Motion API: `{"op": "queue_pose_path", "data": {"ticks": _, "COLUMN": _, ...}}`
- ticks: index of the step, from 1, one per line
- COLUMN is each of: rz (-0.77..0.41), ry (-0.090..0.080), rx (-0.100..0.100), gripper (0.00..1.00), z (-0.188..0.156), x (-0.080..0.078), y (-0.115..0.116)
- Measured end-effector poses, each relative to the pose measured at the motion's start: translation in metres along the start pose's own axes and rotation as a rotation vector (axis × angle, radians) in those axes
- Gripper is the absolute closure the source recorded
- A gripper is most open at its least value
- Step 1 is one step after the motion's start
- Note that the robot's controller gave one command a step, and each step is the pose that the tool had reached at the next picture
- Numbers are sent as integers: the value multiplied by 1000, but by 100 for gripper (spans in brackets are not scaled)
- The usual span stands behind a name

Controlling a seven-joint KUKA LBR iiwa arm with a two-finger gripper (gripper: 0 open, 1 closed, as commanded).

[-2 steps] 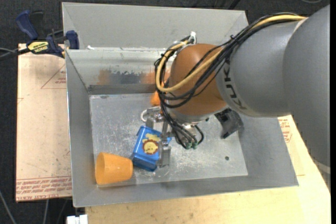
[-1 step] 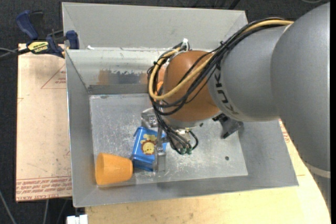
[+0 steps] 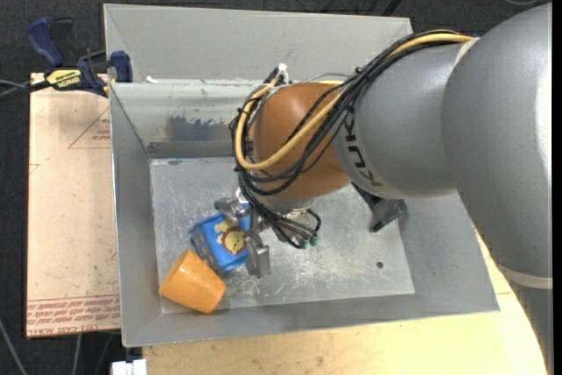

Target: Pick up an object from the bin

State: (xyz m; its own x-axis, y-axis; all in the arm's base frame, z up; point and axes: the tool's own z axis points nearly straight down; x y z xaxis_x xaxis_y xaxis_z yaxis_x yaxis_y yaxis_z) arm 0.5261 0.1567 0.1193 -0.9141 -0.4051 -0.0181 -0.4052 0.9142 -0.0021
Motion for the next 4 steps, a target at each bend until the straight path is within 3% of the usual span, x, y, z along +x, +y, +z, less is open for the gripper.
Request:
{"op": "queue_pose_path", "data": {"ticks": 1, "rz": 0, "ry": 0, "rx": 0, "gripper": 100, "z": 0, "x": 0, "y": 0}}
{"op": "queue_pose_path", "data": {"ticks": 2, "rz": -84, "ry": 4, "rx": 5, "gripper": 100, "z": 6, "x": -14, "y": 5}}
{"op": "queue_pose_path", "data": {"ticks": 3, "rz": -128, "ry": -19, "rx": -1, "gripper": 100, "z": -1, "x": -6, "y": 3}}
{"op": "queue_pose_path", "data": {"ticks": 4, "rz": -129, "ry": -20, "rx": -1, "gripper": 0, "z": 0, "x": -6, "y": 3}}
